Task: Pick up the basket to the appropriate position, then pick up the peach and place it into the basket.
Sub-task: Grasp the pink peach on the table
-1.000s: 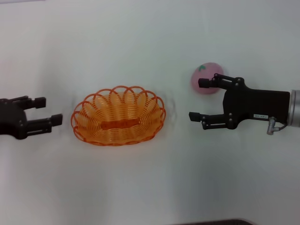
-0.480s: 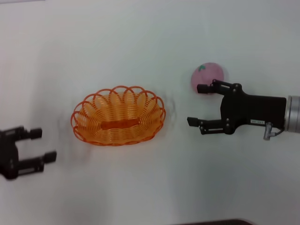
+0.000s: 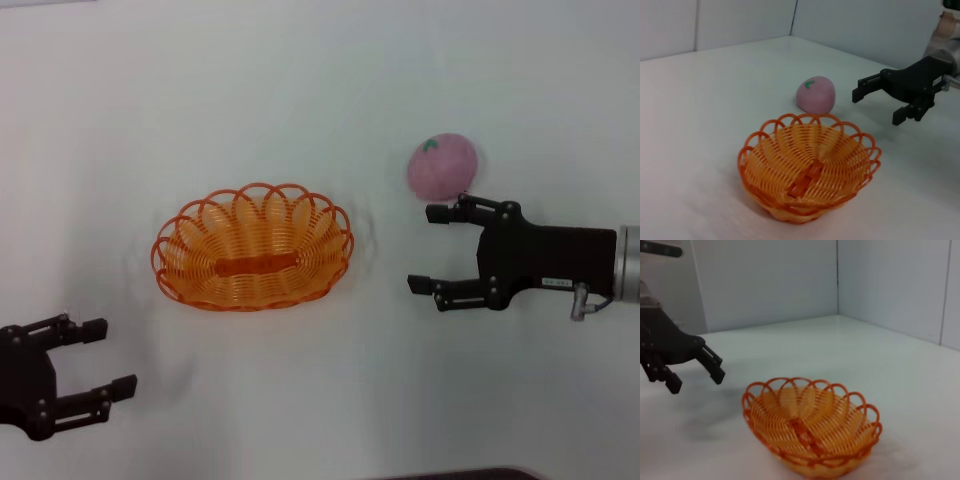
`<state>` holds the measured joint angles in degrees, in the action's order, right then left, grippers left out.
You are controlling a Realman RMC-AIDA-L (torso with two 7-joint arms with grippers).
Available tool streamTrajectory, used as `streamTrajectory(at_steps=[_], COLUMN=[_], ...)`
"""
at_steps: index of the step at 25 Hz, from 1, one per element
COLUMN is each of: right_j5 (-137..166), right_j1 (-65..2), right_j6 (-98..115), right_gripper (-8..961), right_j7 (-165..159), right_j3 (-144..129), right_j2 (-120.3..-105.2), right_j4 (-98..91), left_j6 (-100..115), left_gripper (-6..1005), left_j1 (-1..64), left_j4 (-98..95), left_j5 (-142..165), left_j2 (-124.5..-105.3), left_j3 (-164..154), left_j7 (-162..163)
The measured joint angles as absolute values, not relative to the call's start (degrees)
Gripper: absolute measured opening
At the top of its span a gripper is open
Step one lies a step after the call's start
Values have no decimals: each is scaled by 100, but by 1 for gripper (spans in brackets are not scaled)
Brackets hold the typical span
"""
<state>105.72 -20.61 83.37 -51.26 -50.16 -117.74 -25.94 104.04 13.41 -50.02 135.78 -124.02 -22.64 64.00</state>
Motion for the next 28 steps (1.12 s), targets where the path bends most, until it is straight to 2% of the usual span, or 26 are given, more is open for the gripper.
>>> streamTrajectory(at_steps=[25,28], right_j5=[10723,10723], right_j1=[-2074,-2074], right_j6=[8252,8281], right_gripper=[945,945], right_j7=[-5168,-5352], right_j3=[-4974,-4974], right_j2=[-11785,-11730], right_j4=[-2646,-2657], left_j6=[9868,9866], left_gripper=[763,763], left_j1=[1543,1543], left_j4=[-4591,-4588], left_j5=[13275,13277], left_j2=[-12410,-12410], left_j3=[-2267,-2267], left_j7=[6126,6125])
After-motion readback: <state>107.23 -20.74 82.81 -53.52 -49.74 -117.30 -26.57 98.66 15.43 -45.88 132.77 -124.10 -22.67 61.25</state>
